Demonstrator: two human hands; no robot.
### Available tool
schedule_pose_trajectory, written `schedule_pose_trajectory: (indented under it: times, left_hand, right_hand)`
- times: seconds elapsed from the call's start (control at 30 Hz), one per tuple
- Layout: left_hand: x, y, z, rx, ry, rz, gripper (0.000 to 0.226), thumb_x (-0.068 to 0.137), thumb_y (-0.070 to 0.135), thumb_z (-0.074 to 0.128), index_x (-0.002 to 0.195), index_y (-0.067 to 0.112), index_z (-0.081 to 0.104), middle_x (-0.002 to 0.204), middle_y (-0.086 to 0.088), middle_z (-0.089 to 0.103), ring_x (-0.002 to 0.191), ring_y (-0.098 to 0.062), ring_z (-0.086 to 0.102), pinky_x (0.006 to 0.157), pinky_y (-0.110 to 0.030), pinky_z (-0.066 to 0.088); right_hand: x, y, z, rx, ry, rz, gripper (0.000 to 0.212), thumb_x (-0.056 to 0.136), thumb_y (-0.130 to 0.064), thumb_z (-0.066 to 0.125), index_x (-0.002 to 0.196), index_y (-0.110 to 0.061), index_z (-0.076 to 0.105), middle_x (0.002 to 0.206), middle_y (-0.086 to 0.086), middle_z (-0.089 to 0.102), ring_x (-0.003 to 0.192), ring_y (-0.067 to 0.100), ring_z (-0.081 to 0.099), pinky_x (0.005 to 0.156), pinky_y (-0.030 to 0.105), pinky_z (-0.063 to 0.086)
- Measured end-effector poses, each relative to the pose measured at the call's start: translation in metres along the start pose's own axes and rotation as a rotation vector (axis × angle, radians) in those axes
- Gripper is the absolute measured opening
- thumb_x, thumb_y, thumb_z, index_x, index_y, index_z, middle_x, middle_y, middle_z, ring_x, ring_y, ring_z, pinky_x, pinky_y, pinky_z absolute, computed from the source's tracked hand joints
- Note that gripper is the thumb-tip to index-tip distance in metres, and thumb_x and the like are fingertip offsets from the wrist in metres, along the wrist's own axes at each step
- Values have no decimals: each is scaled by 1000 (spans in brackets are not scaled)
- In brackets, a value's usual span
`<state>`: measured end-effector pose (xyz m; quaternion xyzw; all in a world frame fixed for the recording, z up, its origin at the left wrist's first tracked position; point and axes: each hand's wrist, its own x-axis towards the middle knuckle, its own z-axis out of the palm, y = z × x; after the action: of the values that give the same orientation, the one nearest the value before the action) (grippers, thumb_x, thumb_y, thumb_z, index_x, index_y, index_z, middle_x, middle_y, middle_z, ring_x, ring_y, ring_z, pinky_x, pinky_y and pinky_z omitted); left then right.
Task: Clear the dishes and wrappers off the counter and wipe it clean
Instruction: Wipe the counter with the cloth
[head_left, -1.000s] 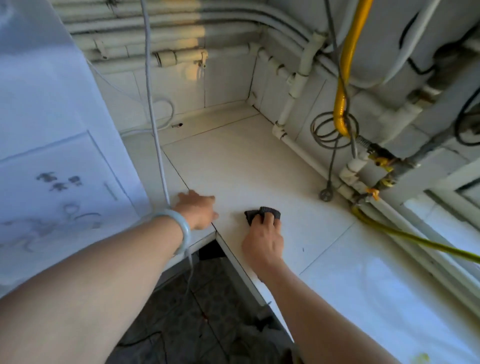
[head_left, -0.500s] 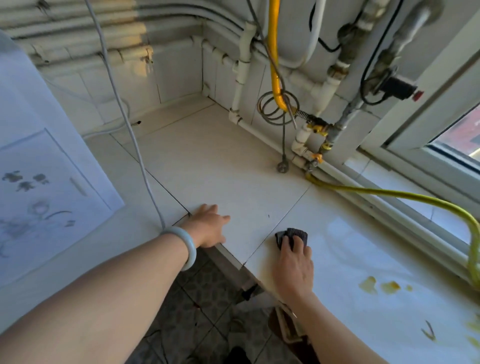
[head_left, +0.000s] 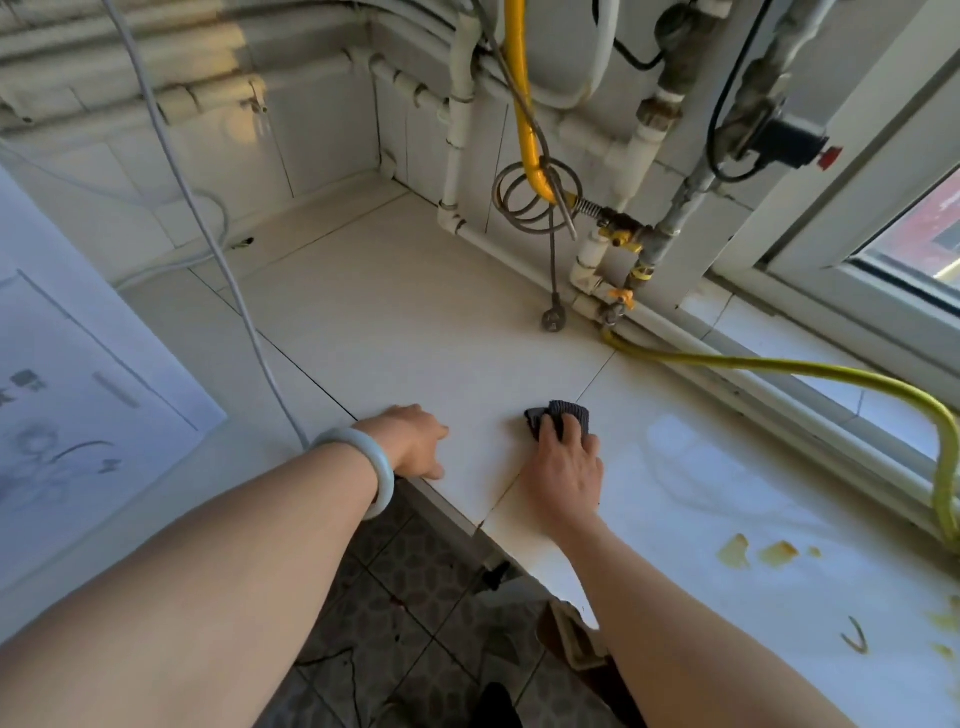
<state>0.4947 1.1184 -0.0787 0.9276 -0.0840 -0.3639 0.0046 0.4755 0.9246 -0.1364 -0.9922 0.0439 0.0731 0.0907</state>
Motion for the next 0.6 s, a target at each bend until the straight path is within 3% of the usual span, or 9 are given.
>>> schedule_pose_trajectory:
  times: [0.17, 0.27, 0.37, 0.47, 0.6]
  left_hand:
    - [5, -1, 1, -35, -5, -21, 61, 91, 40, 55, 146, 19, 38, 142, -10, 44, 124, -30, 47, 101, -41, 45]
    - [9, 3, 0, -66, -19, -46, 55, 89, 43, 58, 135, 15, 49, 129, -8, 56, 113, -27, 55, 96, -40, 49]
    - [11, 15, 1, -73, -9, -62, 45, 88, 45, 61, 117, 11, 57, 109, -6, 61, 98, -25, 59, 88, -37, 52]
    - [9, 22, 3, -27, 2, -78, 36, 86, 43, 59, 104, 11, 59, 102, -7, 60, 93, -25, 58, 82, -34, 51]
    - [4, 23, 6, 18, 38, -85, 37, 75, 43, 56, 99, 16, 59, 102, -9, 56, 92, -29, 56, 81, -37, 52]
  right_hand:
    - [-14, 31, -14, 83, -8, 183, 50, 87, -5, 40, 136, -17, 40, 141, 6, 33, 117, 32, 34, 86, 37, 41]
    - [-47, 6, -8, 65, 30, -52, 64, 83, -6, 48, 144, -18, 34, 144, 7, 30, 112, 32, 37, 90, 37, 42]
    - [-79, -6, 13, -10, -4, -243, 72, 71, -15, 61, 141, -19, 44, 139, 8, 43, 99, 32, 46, 77, 39, 46]
    - [-81, 20, 17, -29, 10, -176, 74, 63, -13, 67, 135, -18, 52, 134, 8, 49, 93, 30, 48, 71, 38, 48]
    - [-83, 77, 7, -85, 43, -17, 67, 76, -7, 56, 141, -18, 47, 141, 9, 45, 96, 33, 46, 77, 39, 46]
